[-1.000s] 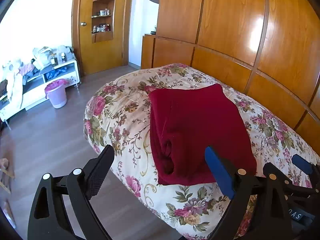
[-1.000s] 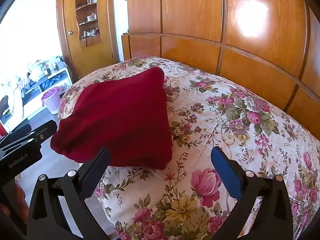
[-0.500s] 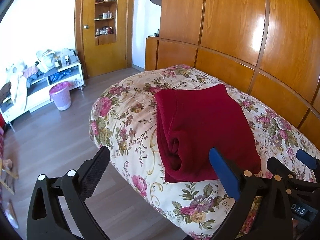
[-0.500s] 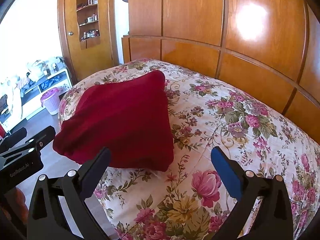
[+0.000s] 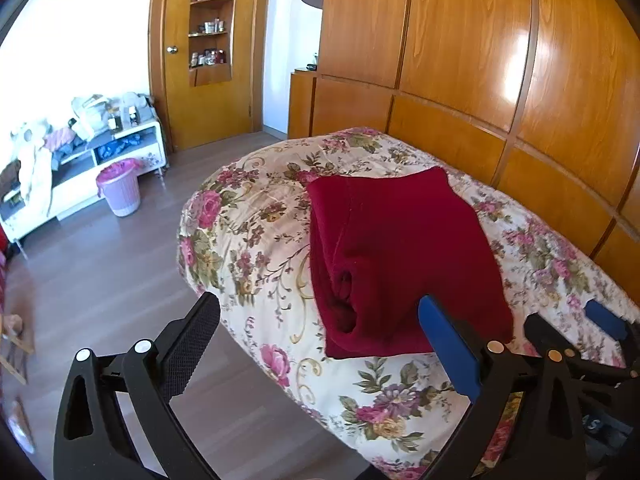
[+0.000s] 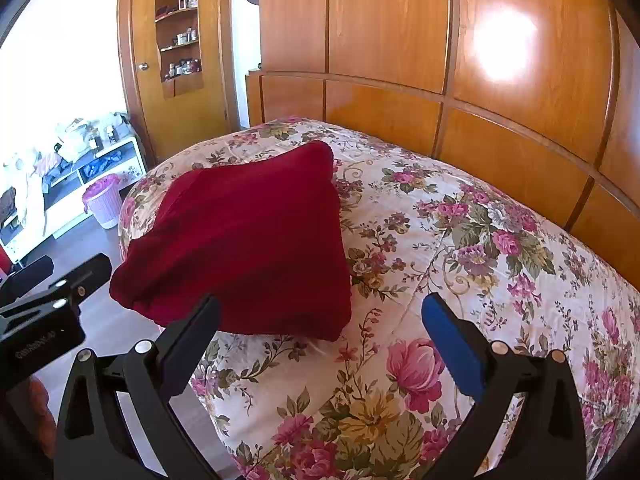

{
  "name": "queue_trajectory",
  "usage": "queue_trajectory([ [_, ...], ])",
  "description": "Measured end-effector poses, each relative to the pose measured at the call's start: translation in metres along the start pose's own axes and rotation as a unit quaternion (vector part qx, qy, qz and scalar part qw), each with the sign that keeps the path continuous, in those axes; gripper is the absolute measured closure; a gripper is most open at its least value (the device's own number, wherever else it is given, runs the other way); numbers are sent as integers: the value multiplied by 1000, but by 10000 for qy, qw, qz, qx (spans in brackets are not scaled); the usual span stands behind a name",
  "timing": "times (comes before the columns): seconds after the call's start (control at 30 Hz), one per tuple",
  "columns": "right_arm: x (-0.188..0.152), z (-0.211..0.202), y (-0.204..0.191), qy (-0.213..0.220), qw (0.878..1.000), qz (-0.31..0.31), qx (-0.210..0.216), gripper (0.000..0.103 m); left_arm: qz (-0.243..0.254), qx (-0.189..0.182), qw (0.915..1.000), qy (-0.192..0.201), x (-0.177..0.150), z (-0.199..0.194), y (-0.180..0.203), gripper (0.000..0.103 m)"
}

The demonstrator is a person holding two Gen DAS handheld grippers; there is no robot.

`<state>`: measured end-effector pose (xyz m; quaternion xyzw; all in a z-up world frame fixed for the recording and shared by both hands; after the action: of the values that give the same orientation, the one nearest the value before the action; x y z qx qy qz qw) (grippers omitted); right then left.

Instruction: Fold small clothes

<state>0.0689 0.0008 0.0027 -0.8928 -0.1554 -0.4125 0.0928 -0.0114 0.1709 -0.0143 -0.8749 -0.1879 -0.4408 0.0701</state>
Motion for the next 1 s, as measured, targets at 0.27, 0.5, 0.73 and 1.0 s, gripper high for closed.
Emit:
queue_trajectory([
  [0.27,2,-6,-1,75,10000,-8,50,3,-4,256,9992,304,0,-9,-3,4],
  [0.5,1,-6,-6,64,9999,-60,66,3,-59,411,9985,360,-2,-12,-7,4],
  [0.73,1,-4,-10,62,9999,-84,84,3,-183,427,9984,334,-3,-11,-12,4],
  [1.0,-2,1,-12,4,9999,-124,109,3,-163,412,9986,291,-5,-9,-12,4],
])
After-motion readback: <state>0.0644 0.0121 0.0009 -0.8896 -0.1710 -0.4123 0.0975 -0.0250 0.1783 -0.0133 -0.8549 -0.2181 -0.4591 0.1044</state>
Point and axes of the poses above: each gripper's, at about its wrist camera, not at the fingertips, and z roughly the way its jaws point, y to its right, x to its top, the point moved 3 cm from there along z, roughly the way its jaws point, and after that the axes turned 5 degrees about z, right-handed, at the moved point
